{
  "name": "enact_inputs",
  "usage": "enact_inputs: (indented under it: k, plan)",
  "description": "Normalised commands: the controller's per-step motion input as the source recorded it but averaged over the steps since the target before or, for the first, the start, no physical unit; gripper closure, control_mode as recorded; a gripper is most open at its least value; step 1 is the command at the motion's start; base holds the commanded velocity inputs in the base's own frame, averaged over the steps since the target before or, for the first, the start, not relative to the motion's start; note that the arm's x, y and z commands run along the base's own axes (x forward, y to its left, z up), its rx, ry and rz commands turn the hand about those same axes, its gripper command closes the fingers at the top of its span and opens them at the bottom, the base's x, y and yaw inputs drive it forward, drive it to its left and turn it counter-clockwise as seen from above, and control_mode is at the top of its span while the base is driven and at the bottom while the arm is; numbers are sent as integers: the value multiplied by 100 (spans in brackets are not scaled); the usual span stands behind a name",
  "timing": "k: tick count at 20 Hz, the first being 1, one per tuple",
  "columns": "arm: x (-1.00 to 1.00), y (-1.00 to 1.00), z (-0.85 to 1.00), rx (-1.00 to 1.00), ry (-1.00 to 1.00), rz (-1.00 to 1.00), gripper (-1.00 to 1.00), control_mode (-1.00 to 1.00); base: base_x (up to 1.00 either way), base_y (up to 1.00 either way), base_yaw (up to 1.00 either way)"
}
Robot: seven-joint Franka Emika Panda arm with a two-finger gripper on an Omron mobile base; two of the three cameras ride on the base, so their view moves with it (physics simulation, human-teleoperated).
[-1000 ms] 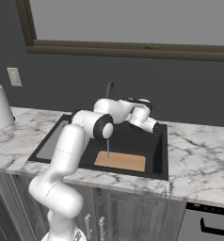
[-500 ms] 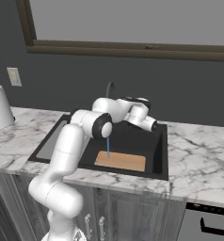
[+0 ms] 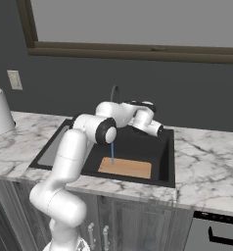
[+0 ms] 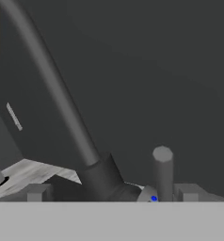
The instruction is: Turn on the sink faucet with hot water and rinse the cutting board for ten seconds, then turn off the faucet. Push the cutting board to reach the water if necessary.
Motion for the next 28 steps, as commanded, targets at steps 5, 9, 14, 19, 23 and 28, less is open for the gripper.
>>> enact_inputs:
  k: [5, 9, 14, 19, 23, 28]
  plan:
    - [1, 18, 0, 0, 0, 0, -100, -100, 0, 0, 0]
    - [11, 24, 0, 0, 0, 0, -100, -100, 0, 0, 0]
    - [16, 27, 0, 0, 0, 0, -100, -100, 0, 0, 0]
    - [12, 33, 0, -1, 0, 0, -100, -100, 0, 0, 0]
    - [8, 41, 0, -2, 0, 0, -100, -100, 0, 0, 0]
    - [2, 56, 0, -5, 0, 0, -100, -100, 0, 0, 0]
